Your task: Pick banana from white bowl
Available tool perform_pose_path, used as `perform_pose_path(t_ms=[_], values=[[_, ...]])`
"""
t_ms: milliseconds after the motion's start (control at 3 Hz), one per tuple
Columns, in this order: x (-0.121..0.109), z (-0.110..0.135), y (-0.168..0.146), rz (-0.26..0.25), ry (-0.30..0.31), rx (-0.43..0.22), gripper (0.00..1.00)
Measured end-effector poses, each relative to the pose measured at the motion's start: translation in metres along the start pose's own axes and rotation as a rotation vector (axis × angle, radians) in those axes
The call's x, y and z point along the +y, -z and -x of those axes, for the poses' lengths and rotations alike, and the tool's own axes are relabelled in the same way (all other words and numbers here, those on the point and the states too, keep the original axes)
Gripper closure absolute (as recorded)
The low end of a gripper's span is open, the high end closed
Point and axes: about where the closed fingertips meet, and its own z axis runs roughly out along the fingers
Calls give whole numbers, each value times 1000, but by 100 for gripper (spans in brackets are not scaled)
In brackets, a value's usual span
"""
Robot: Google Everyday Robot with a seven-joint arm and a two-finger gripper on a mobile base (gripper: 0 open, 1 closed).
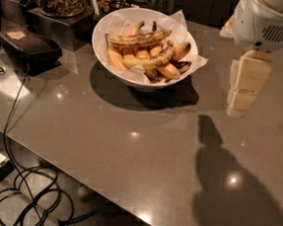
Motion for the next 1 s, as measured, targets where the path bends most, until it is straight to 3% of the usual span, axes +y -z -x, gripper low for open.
perform_pose_path(t_ms=[333, 667, 1000], values=[[-19, 25, 1, -13, 77, 7, 0], [-23, 29, 3, -43, 77, -14, 0], [-49, 41, -13, -49, 79, 23, 0]])
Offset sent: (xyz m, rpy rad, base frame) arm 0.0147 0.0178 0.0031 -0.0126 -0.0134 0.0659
